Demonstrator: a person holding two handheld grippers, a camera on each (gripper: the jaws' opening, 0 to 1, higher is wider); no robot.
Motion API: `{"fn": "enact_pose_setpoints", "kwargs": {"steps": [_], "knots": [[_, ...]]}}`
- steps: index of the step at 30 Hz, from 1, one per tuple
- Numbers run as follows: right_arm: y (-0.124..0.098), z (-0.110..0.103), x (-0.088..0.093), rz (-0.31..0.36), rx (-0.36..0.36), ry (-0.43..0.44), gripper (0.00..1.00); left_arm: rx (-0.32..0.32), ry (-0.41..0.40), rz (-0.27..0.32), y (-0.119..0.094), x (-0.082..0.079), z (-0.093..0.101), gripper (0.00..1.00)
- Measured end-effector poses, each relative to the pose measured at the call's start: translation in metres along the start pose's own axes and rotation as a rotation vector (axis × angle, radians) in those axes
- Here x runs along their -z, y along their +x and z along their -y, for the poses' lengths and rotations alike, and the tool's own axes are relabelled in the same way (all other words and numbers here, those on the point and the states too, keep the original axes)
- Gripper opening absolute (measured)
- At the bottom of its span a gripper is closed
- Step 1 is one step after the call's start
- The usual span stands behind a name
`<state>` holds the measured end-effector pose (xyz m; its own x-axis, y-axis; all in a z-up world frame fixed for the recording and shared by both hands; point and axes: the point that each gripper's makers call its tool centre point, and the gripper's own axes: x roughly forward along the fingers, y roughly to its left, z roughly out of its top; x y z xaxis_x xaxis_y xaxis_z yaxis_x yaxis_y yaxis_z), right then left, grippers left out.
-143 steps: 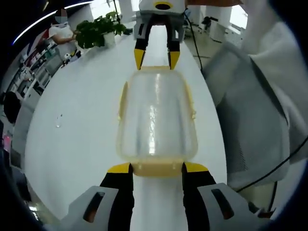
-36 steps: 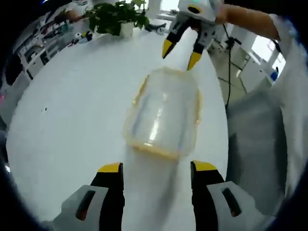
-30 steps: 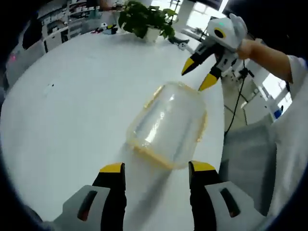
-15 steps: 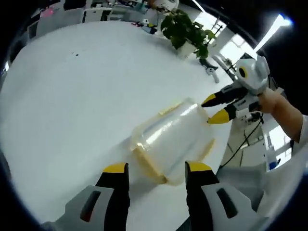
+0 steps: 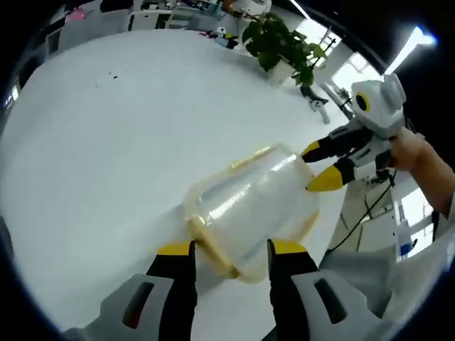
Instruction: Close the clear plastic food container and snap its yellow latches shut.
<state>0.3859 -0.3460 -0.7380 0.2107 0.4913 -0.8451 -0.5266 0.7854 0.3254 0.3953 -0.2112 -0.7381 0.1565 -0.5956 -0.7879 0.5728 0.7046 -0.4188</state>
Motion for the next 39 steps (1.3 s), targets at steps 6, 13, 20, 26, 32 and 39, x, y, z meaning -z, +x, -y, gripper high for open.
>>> {"fn": "enact_pose_setpoints", "kwargs": {"steps": [6,13,20,26,32,39], "knots": [[0.0004,-0.002,-0.0005,-0.015,0.013,-0.009,0.34,-0.019,-0.013,-0.001,0.0013,-0.0011,0.0007,0.36],[0.0017,-0.004,0.0,-0.023,0.029,-0.017,0.34,-0.017,0.017,-0.014,0.0021,-0.001,0.0028,0.34],[0.0026,-0.0057,-0.0007,-0.034,0.041,-0.016,0.35,-0.006,0.005,-0.02,0.0029,-0.0007,0.0026,0.31],[0.0039,-0.0053,-0.0008,-0.041,0.036,-0.028,0.34,-0.008,-0.019,0.007,0.0046,-0.004,0.0033,0.31],[0.0037,-0.0045,-0.0002,-0.03,0.035,-0.016,0.35,-0.013,-0.017,0.003,0.0046,-0.0016,0.0034,0.32],[0.003,-0.0049,-0.0006,-0.029,0.03,0.004,0.36,-0.004,-0.05,0.012,0.004,-0.0017,0.0023,0.34]]}}
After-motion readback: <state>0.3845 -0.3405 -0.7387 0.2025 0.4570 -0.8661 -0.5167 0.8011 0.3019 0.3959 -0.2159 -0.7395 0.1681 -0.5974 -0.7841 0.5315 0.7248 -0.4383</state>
